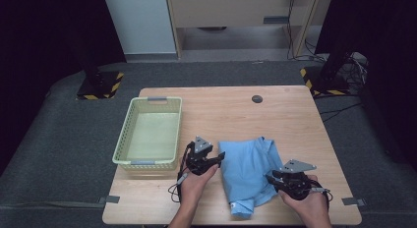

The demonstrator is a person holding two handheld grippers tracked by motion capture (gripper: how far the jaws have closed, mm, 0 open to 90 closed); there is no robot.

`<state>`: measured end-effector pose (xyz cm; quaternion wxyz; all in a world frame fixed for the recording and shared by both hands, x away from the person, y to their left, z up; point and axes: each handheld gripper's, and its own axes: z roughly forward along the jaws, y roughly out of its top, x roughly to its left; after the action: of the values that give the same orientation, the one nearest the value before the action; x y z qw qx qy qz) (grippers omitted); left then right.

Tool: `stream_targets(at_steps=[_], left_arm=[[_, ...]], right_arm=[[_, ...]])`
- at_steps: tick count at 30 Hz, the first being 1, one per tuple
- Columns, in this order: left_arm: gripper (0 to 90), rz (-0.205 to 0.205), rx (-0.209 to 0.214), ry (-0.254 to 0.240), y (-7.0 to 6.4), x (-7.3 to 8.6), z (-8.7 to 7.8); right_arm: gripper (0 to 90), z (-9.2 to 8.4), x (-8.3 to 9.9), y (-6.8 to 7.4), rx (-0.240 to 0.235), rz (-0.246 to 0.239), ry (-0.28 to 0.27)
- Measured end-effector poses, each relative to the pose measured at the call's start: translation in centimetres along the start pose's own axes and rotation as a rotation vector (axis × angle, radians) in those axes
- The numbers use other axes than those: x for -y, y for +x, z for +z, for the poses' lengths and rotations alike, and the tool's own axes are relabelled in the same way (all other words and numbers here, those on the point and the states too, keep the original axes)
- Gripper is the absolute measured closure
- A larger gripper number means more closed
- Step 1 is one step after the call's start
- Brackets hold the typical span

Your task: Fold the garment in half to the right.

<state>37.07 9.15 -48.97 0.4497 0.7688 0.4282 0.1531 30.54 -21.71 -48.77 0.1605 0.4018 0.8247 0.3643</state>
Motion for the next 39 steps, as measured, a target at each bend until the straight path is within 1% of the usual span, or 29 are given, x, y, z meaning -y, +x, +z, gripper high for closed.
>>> stream_targets(at_steps=[3, 5, 7, 12, 14, 17, 18, 20, 21, 23, 25, 28, 30, 32, 34, 35, 37, 39], left_arm=[[42.5, 0.016, -0.004, 0.008, -0.1, 0.3, -0.1], [42.3, 0.015, -0.001, 0.005, -0.1, 0.4, -0.1], [42.0, 0.022, -0.004, 0.009, -0.2, 0.5, -0.3], [40.7, 0.025, -0.002, 0.017, -0.1, 0.8, -0.8], [38.9, 0.021, -0.003, 0.025, -0.1, 1.1, -1.0], [35.4, 0.018, -0.012, 0.041, -0.2, 1.3, -1.0], [34.1, 0.017, -0.009, 0.048, -0.2, 1.4, -1.0], [31.3, 0.016, -0.003, 0.057, -0.4, 1.5, -0.9], [29.8, 0.016, -0.003, 0.057, -0.4, 1.5, -0.9], [28.0, 0.026, -0.004, 0.064, -0.8, 1.6, -0.8], [24.4, 0.03, -0.012, 0.072, -1.0, 1.7, -0.7], [19.5, 0.026, -0.005, 0.082, -1.1, 1.8, -0.7], [16.5, 0.025, -0.003, 0.087, -1.3, 2.0, -0.8], [15.5, 0.028, -0.002, 0.09, -1.3, 2.0, -0.9], [15.2, 0.03, -0.003, 0.091, -1.4, 2.3, -1.2], [15.1, 0.034, -0.003, 0.094, -1.4, 2.3, -1.3], [14.3, 0.036, -0.008, 0.096, -1.4, 2.5, -1.3], [13.6, 0.024, -0.008, 0.106, -1.2, 2.8, -1.2]], right_arm=[[67.5, -0.1, 0.3, 0.0, -0.003, 0.006, 0.002], [66.7, -0.3, 0.5, -0.1, -0.007, 0.013, 0.002], [66.3, -0.6, 0.8, -0.1, -0.006, 0.017, 0.001], [63.8, -1.5, 1.3, -0.3, -0.003, 0.026, -0.006], [62.2, -1.9, 1.2, -0.5, -0.001, 0.025, -0.008], [60.0, -2.4, 1.0, -0.7, -0.003, 0.039, -0.016], [58.6, -2.5, 0.9, -0.8, -0.005, 0.037, -0.023], [53.7, -2.5, 0.6, -0.9, -0.013, 0.041, -0.019], [53.7, -2.5, 0.6, -0.9, -0.013, 0.041, -0.019], [47.9, -2.3, 0.2, -1.1, -0.024, 0.036, -0.014], [43.9, -2.1, -0.2, -1.2, -0.032, 0.024, -0.013], [37.4, -1.6, -1.0, -1.1, -0.052, -0.003, 0.002], [32.4, -1.2, -1.8, -1.0, -0.056, -0.03, 0.007], [27.5, -0.9, -2.4, -0.9, -0.063, -0.043, 0.019], [23.6, -0.6, -3.0, -0.8, -0.058, -0.061, 0.024], [20.2, -0.5, -3.3, -0.7, -0.051, -0.069, 0.022], [15.2, -0.1, -3.8, -0.6, -0.041, -0.07, 0.024], [10.7, 0.2, -4.1, -0.5, -0.036, -0.073, 0.033]])
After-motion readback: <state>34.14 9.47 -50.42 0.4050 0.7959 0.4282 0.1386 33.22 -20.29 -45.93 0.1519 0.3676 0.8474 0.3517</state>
